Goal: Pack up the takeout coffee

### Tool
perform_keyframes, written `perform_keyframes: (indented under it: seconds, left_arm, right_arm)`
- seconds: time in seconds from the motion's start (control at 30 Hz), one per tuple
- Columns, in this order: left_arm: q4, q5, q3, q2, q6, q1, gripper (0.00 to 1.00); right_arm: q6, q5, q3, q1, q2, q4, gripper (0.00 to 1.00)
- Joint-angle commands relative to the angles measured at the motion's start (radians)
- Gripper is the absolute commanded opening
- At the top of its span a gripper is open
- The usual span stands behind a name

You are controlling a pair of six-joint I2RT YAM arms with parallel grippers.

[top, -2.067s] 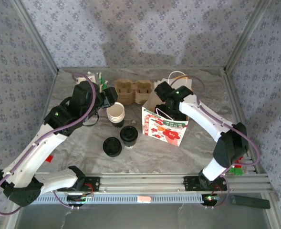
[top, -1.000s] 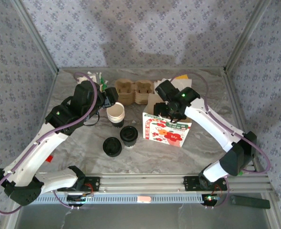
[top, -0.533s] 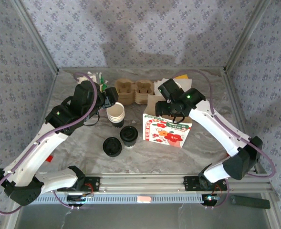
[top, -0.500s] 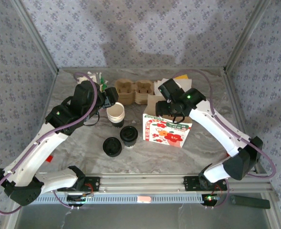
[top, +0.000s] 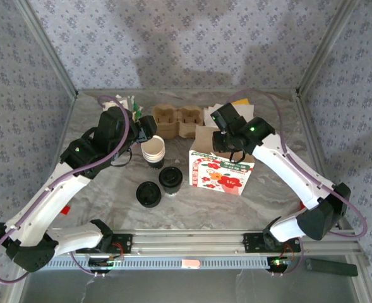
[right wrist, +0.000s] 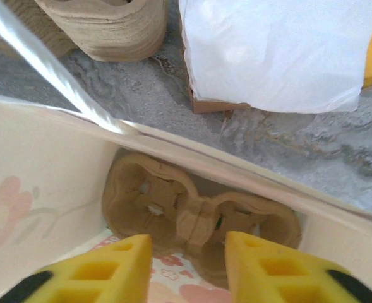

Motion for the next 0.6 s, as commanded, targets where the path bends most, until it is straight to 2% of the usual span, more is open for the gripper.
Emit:
perform_keyframes:
  seconds: [0.0,0.1,0.2,0.3,0.4,0.5,0.57]
  left_arm:
    - [-0.011,-0.001,0.026,0.004,0.004,-0.004,0.70]
    - [-0.011,-0.002,0.028,0.005,0.006,-0.003,0.70]
    - [-0.013,-0.002,0.029,0.005,0.008,-0.004,0.70]
    - [-0.017,-0.002,0.031,0.005,0.008,-0.004,0.70]
    - [-0.023,-0.002,0.033,0.005,0.010,-0.004,0.70]
    - [-0.025,-0.003,0.034,0.002,0.007,-0.004,0.70]
    - [-0.028,-0.004,0.029,0.000,0.004,-0.004,0.70]
  right_arm:
    - [-0.038,-0.004,0.014,0.006,-0.012,0.007,0.20]
    - [-0.092,-0.006,0.002,0.005,-0.005,0.022,0.00]
    - [-0.177,-0.005,-0.026,0.006,-0.004,0.066,0.00]
    - [-0.318,-0.112,-0.036,0.003,-0.003,0.091,0.00]
    - [-0.524,-0.254,-0.007,0.001,0.004,0.068,0.01]
    - [-0.674,-0.312,0.030,0.005,0.010,-0.021,0.02]
    - [-0.756,-0.285,0.052,0.005,0.009,-0.069,0.03]
